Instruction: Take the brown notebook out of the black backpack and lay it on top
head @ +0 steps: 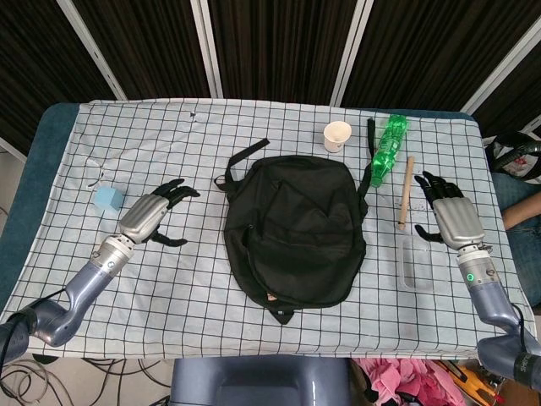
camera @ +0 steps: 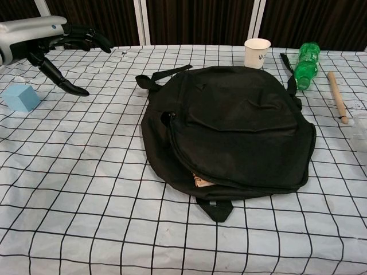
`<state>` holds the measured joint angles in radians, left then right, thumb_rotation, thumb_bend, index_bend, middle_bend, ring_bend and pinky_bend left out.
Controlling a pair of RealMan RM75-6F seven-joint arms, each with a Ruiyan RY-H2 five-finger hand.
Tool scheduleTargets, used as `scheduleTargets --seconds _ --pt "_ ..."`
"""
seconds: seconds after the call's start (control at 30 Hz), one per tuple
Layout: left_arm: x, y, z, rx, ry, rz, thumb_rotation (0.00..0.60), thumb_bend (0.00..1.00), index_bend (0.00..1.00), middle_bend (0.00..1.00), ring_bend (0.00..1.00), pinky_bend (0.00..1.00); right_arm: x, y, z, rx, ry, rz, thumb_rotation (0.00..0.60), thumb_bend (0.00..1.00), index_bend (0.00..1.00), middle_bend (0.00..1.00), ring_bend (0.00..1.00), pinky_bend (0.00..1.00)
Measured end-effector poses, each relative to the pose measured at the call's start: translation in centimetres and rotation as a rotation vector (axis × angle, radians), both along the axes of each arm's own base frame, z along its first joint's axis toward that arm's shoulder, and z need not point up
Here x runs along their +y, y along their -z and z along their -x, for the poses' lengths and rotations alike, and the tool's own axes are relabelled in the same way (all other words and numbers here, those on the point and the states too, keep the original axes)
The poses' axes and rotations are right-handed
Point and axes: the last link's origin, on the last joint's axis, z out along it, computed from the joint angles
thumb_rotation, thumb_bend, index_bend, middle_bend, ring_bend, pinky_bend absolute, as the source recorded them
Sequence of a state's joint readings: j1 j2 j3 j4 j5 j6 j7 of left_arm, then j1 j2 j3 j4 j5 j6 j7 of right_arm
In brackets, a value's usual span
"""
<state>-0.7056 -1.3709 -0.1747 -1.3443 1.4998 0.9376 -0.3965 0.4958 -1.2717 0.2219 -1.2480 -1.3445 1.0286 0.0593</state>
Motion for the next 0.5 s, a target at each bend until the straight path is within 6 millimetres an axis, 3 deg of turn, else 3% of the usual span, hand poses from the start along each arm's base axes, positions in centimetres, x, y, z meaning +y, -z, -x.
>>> scheduleTargets --seconds 0.5 --pt "-0.5 -0.3 0.5 0.003 0.013 -0.018 0.6 0.07 0.21 0.19 0.0 0.12 1.0 1.7 -0.9 0.027 -0.044 -0.045 0.6 0.24 0.0 0.02 0.06 0.12"
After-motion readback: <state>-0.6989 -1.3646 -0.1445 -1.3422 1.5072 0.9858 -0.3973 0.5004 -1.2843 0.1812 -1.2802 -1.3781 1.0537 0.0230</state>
